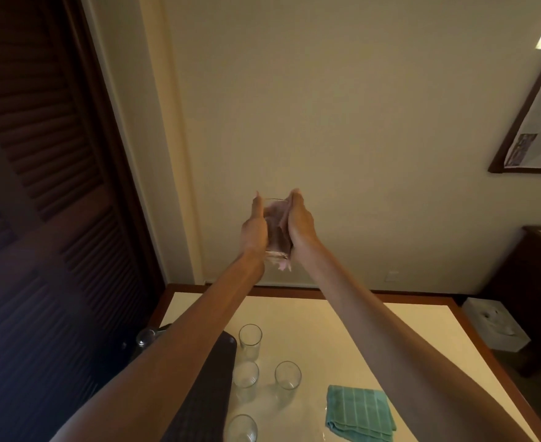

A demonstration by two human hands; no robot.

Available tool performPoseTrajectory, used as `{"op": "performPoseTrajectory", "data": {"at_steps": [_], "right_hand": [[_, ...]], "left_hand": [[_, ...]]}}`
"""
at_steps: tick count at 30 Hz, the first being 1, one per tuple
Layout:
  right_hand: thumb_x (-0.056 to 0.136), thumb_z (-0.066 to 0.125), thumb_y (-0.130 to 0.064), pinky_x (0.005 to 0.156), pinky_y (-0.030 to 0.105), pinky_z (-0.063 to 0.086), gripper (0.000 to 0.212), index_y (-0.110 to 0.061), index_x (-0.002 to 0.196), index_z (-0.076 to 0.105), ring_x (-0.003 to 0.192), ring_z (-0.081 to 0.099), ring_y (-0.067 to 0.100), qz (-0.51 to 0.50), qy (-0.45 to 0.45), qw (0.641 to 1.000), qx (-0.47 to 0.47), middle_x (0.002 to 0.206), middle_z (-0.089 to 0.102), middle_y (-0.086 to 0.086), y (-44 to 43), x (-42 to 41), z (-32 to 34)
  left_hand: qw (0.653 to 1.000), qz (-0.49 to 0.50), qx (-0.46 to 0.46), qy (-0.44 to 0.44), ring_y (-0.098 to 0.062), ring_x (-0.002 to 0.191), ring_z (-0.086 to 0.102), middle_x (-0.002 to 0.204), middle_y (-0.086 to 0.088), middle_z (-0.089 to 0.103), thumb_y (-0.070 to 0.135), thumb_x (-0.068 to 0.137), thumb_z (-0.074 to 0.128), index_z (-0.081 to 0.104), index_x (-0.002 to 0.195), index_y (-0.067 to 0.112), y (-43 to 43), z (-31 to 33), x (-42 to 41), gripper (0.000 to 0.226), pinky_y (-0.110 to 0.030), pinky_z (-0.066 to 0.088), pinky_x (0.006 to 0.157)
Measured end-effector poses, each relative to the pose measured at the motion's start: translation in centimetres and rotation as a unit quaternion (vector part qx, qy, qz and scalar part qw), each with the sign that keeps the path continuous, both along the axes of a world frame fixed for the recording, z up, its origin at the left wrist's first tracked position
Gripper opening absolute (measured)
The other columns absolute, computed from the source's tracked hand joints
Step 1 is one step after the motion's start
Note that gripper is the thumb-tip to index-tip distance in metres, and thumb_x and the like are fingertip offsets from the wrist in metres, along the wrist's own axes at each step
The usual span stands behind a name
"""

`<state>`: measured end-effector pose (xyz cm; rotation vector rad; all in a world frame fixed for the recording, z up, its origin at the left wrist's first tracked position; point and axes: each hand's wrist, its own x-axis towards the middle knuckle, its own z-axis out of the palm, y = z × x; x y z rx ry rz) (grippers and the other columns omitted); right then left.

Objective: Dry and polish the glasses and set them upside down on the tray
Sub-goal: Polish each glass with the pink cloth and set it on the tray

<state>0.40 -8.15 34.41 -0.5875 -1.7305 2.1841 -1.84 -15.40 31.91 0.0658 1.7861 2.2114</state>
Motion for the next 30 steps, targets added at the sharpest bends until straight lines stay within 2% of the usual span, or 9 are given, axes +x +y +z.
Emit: {"op": "performPoseTrajectory", "data": {"at_steps": [4, 8, 13, 17, 19, 21, 23, 27, 30], "right_hand": [[0.104, 0.028, -0.055, 0.09, 0.044, 0.055, 0.058, -0.016, 0.085, 0.066, 0.09, 0.07, 0.026, 0.037, -0.052, 0.997, -0.049, 0.091, 0.072, 0.016, -1.5, 1.4, -0.9], [0.105, 0.019, -0.05, 0.058, 0.024, 0.054, 0.052, -0.015, 0.096, 0.057, 0.063, 0.065, 0.008, 0.007, 0.095, 0.979, 0.181, 0.076, 0.064, 0.007, -3.2, 2.3, -3.7], [0.106, 0.036, -0.038, 0.069, 0.009, 0.047, 0.037, -0.012, 0.133, 0.041, 0.096, 0.061, 0.01, -0.072, 0.2, 0.893, 0.396, 0.116, 0.055, 0.001, -1.9, 0.4, -3.4], [0.101, 0.026, -0.061, 0.072, 0.036, 0.056, 0.055, -0.023, 0.088, 0.063, 0.078, 0.069, 0.021, -0.014, 0.101, 0.981, 0.166, 0.083, 0.068, 0.002, -0.7, -0.7, -0.4], [0.101, 0.027, -0.062, 0.066, 0.037, 0.054, 0.069, -0.013, 0.073, 0.066, 0.065, 0.067, 0.023, 0.008, 0.019, 1.0, 0.004, 0.07, 0.07, 0.009, -0.8, -0.7, 0.6], [0.102, 0.027, -0.059, 0.067, 0.036, 0.055, 0.069, -0.011, 0.069, 0.065, 0.061, 0.067, 0.021, 0.003, -0.021, 0.999, -0.028, 0.072, 0.072, 0.011, -1.6, -0.4, 0.6], [0.103, 0.018, -0.059, 0.073, 0.037, 0.057, 0.073, -0.011, 0.074, 0.065, 0.065, 0.069, 0.022, 0.003, -0.009, 0.997, 0.082, 0.075, 0.072, 0.013, -2.6, 0.2, -0.6], [0.105, 0.025, -0.052, 0.068, 0.024, 0.057, 0.046, -0.015, 0.125, 0.045, 0.086, 0.067, 0.014, -0.01, 0.136, 0.94, 0.312, 0.101, 0.063, 0.003, -4.0, 1.2, -3.9], [0.106, 0.034, -0.039, 0.078, 0.026, 0.056, 0.044, -0.008, 0.138, 0.033, 0.101, 0.061, 0.016, -0.073, 0.192, 0.871, 0.447, 0.123, 0.054, 0.008, -3.1, 0.0, -4.0]], "left_hand": [[0.999, 0.04, 0.002, 0.0, -0.023, 0.114, 0.069, 0.122, -0.006, 0.071, 0.096, 0.06, 0.064, 0.072, 0.122, 0.025, 0.1, 0.0, -1.6, 0.095, -0.048, 0.056, 0.097], [0.998, 0.049, 0.005, 0.028, -0.018, 0.102, 0.066, 0.119, -0.004, 0.066, 0.065, 0.097, 0.054, 0.056, 0.134, 0.016, -1.4, 1.9, -0.1, 0.061, -0.029, 0.054, 0.074], [1.0, -0.003, 0.005, -0.017, -0.016, 0.1, 0.07, 0.107, -0.004, 0.075, 0.054, 0.108, 0.038, 0.069, 0.106, 0.023, -1.3, 1.0, 0.0, 0.044, -0.03, 0.057, 0.079], [1.0, -0.012, 0.002, -0.011, -0.027, 0.118, 0.068, 0.129, -0.009, 0.071, 0.073, 0.099, 0.034, 0.066, 0.131, 0.017, -1.2, 1.9, 0.7, 0.071, -0.045, 0.058, 0.095], [1.0, -0.027, 0.001, -0.015, -0.028, 0.129, 0.06, 0.139, -0.004, 0.063, 0.088, 0.082, 0.042, 0.058, 0.142, 0.021, -1.1, 2.3, 0.3, 0.092, -0.05, 0.051, 0.104], [1.0, 0.003, 0.021, -0.003, -0.024, 0.123, 0.062, 0.132, 0.001, 0.066, 0.085, 0.081, 0.051, 0.061, 0.138, 0.025, -1.1, 2.5, 0.1, 0.083, -0.046, 0.051, 0.101], [0.999, 0.031, 0.036, 0.012, -0.021, 0.117, 0.066, 0.125, 0.002, 0.07, 0.076, 0.087, 0.055, 0.064, 0.13, 0.024, -1.4, 2.5, -0.5, 0.068, -0.043, 0.053, 0.102], [0.998, -0.005, 0.057, -0.002, -0.025, 0.124, 0.065, 0.142, -0.009, 0.063, 0.081, 0.081, 0.052, 0.054, 0.146, 0.015, -1.9, 1.6, -1.8, 0.093, -0.044, 0.053, 0.106], [0.997, -0.017, 0.064, -0.026, -0.022, 0.109, 0.071, 0.118, -0.012, 0.074, 0.061, 0.105, 0.039, 0.067, 0.124, 0.009, -2.2, 1.8, -0.7, 0.062, -0.031, 0.058, 0.091]]}}
